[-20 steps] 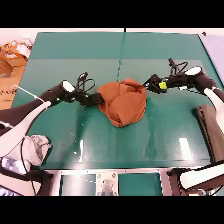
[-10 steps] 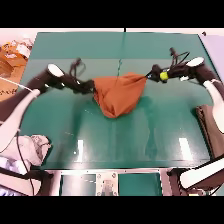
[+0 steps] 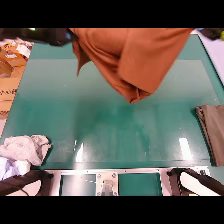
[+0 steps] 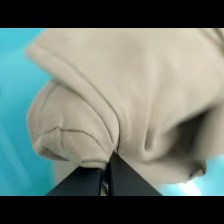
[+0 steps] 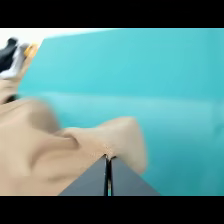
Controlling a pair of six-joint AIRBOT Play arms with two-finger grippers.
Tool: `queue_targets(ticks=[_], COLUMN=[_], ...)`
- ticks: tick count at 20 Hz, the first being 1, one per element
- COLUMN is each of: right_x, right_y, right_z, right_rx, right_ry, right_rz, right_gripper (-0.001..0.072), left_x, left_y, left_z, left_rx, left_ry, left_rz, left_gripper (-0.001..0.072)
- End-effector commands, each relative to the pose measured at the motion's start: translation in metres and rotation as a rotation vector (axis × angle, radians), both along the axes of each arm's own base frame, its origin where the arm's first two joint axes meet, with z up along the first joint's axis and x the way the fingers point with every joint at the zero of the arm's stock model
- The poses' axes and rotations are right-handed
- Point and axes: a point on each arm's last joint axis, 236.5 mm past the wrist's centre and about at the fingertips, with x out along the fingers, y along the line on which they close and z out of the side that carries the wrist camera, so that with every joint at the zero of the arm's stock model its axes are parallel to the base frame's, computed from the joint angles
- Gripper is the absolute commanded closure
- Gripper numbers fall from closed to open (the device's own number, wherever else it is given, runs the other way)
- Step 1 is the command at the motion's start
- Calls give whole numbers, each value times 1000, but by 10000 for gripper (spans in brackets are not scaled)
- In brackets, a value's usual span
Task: Fold the shirts.
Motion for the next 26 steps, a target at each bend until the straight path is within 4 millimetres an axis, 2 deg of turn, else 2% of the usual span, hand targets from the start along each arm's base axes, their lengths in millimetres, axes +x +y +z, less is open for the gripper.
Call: queue_targets(ticks=[1,3,5,6,8,11,12,14,15,16,17,18,19,20,22,23,24,26], right_x=[-61,-68,-63,-58,-48,-33,-28,-12,-2,9,19,30,40,44,33,17,1,-38], right_y=[-1,8,20,27,39,46,45,39,35,30,22,10,-6,-23,-50,-57,-57,-39], right_z=[36,12,-38,-71,-139,-235,-261,-295,-306,-313,-313,-305,-289,-274,-256,-259,-268,-302], right_rx=[-107,-97,-71,-50,-13,16,18,28,38,41,45,52,63,74,97,117,130,165], right_ry=[-99,-46,70,137,242,362,397,450,463,470,471,454,428,413,458,518,587,753], right_rz=[-36,-10,31,49,46,-11,-37,-79,-104,-125,-143,-166,-193,-212,-210,-200,-173,-100], right_gripper=[699,698,698,698,698,698,698,698,698,697,695,586,416,333,311,312,313,315], left_x=[-35,-45,-44,-43,-42,-37,-36,-38,-40,-45,-43,-38,-30,-22,-11,-8,-8,-9], left_y=[12,6,0,-4,-12,-18,-16,-10,-7,-5,0,8,19,33,59,68,72,72], left_z=[39,18,-16,-37,-88,-182,-215,-276,-302,-319,-325,-321,-310,-296,-271,-266,-267,-276], left_rx=[42,54,43,42,32,-14,-17,-20,-13,-3,-3,-12,-17,-21,-42,-51,-55,-56], left_ry=[-95,-12,82,122,202,337,384,466,504,545,574,578,568,558,548,550,557,566], left_rz=[-4,-53,-72,-92,-132,-92,-63,4,25,30,47,65,70,80,98,110,120,130], left_gripper=[681,681,681,681,681,680,680,679,569,178,32,43,43,43,43,43,44,44])
